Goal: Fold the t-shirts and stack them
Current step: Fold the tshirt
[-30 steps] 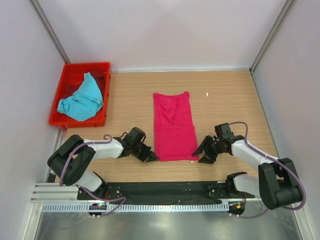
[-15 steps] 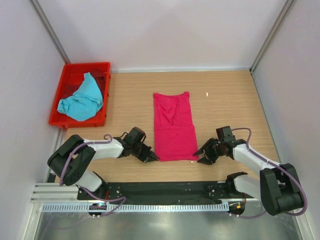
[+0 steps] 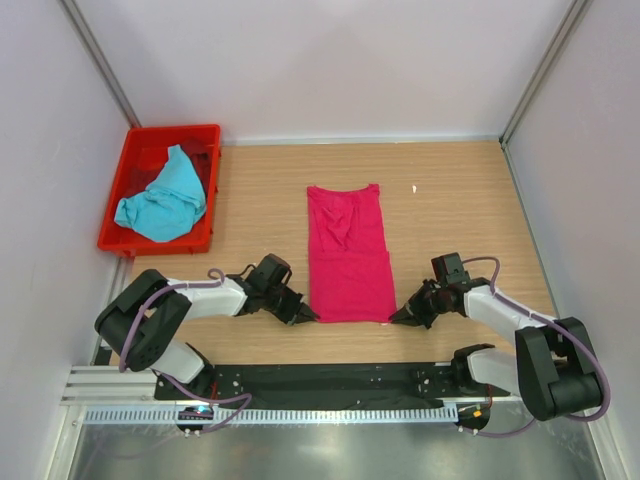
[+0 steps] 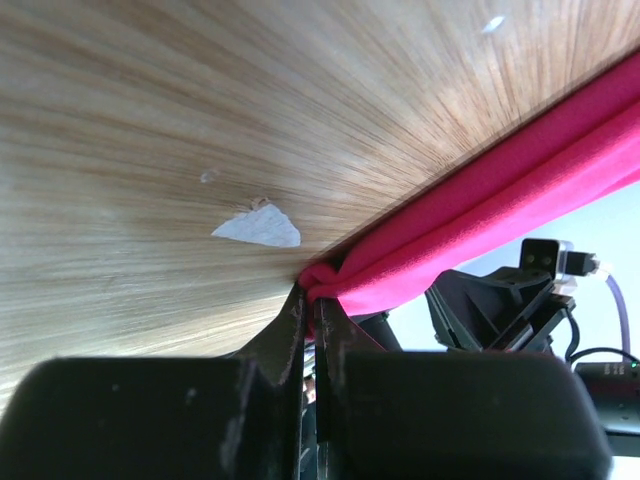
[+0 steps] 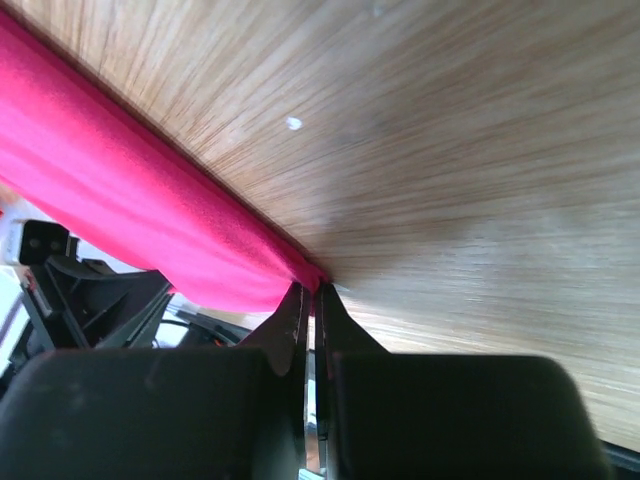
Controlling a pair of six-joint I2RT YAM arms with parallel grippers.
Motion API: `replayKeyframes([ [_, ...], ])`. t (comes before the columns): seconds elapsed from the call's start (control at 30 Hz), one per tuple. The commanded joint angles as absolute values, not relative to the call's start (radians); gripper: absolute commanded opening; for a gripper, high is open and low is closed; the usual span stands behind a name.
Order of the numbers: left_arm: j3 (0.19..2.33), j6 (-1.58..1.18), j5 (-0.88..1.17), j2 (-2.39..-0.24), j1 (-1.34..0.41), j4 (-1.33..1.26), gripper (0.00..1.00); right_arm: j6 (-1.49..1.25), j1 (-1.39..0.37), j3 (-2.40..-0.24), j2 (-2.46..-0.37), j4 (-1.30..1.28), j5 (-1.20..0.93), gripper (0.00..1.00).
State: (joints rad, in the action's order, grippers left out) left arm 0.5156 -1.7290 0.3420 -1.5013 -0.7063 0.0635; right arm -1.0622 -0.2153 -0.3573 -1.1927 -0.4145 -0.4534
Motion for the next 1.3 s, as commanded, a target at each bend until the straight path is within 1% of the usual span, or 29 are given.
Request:
replayKeyframes([
  [0.0, 0.477, -1.675, 0.264, -1.528, -0.706, 0.115, 0.0, -0.983, -0.232, -0.308, -1.253, -0.337, -0.247, 0.01],
  [0.17, 0.472, -1.635, 0.259, -1.516, -0.706, 0.127, 0.0, -0.914, -0.236, -0.337, -1.244, -0.368, -0.258, 0.02],
  [0.2, 0.474, -1.634, 0.259, -1.513, -0.707, 0.126, 0.0, -0.917, -0.238, -0.337, -1.246, -0.373, -0.253, 0.08],
  [0.23, 0.477, -1.634, 0.259, -1.513, -0.707, 0.126, 0.0, -0.931, -0.238, -0.328, -1.235, -0.374, -0.252, 0.31],
  [0.3, 0.485, -1.628, 0.262, -1.516, -0.706, 0.127, 0.0, -0.971, -0.238, -0.316, -1.215, -0.376, -0.241, 0.41],
  [0.4, 0.5, -1.625, 0.265, -1.514, -0.706, 0.129, 0.0, -1.0, -0.238, -0.307, -1.198, -0.367, -0.232, 0.43],
  [0.47, 0.5, -1.623, 0.264, -1.511, -0.706, 0.132, 0.0, -0.999, -0.236, -0.316, -1.229, -0.362, -0.229, 0.43],
  [0.57, 0.495, -1.623, 0.264, -1.503, -0.706, 0.135, 0.0, -0.997, -0.236, -0.336, -1.265, -0.362, -0.212, 0.41],
  [0.63, 0.491, -1.621, 0.265, -1.497, -0.706, 0.138, 0.0, -1.003, -0.233, -0.339, -1.273, -0.353, -0.212, 0.38],
  [0.73, 0.488, -1.618, 0.267, -1.493, -0.706, 0.141, 0.0, -1.003, -0.233, -0.347, -1.292, -0.339, -0.216, 0.28],
  [0.77, 0.491, -1.615, 0.267, -1.494, -0.707, 0.14, 0.0, -1.002, -0.233, -0.35, -1.302, -0.339, -0.219, 0.24],
  [0.8, 0.491, -1.614, 0.267, -1.496, -0.706, 0.141, 0.0, -0.999, -0.232, -0.351, -1.302, -0.336, -0.222, 0.1],
  [0.83, 0.492, -1.609, 0.267, -1.496, -0.706, 0.141, 0.0, -0.993, -0.233, -0.353, -1.304, -0.336, -0.222, 0.02],
  [1.03, 0.515, -1.524, 0.262, -1.457, -0.706, 0.175, 0.0, -0.91, -0.251, -0.397, -1.261, -0.409, -0.238, 0.01],
  [1.17, 0.569, -1.424, 0.22, -1.393, -0.715, 0.305, 0.0, -0.891, -0.287, -0.402, -1.183, -0.465, -0.268, 0.01],
  [1.27, 0.583, -1.407, 0.186, -1.323, -0.742, 0.394, 0.0, -0.899, -0.325, -0.4, -1.106, -0.518, -0.273, 0.01],
])
